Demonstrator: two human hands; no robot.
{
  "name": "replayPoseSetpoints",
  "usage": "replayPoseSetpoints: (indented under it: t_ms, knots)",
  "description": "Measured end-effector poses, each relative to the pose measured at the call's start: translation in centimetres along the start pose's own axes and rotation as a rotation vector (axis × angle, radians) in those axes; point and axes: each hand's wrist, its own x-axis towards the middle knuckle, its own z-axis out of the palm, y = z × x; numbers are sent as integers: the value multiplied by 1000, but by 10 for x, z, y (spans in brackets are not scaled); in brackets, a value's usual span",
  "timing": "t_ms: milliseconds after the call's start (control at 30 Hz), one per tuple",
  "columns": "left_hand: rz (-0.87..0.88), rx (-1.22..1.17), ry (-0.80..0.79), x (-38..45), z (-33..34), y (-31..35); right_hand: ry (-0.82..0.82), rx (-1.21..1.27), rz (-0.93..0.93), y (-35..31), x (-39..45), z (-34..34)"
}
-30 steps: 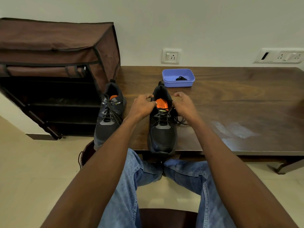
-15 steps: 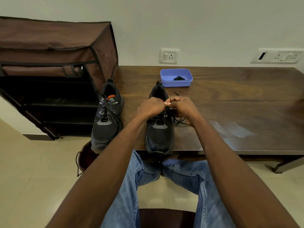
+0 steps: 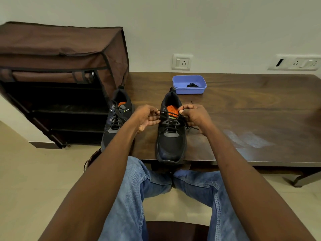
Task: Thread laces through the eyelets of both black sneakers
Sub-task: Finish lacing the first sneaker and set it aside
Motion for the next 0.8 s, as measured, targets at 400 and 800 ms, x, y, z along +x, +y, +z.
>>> replayPoseSetpoints:
  t_ms: [400, 800]
  knots:
    - [590, 960, 52, 17, 35, -16, 9, 5, -46, 3, -1, 0]
    - [705, 657, 780, -4, 17, 0, 33, -12, -20, 0, -3, 4]
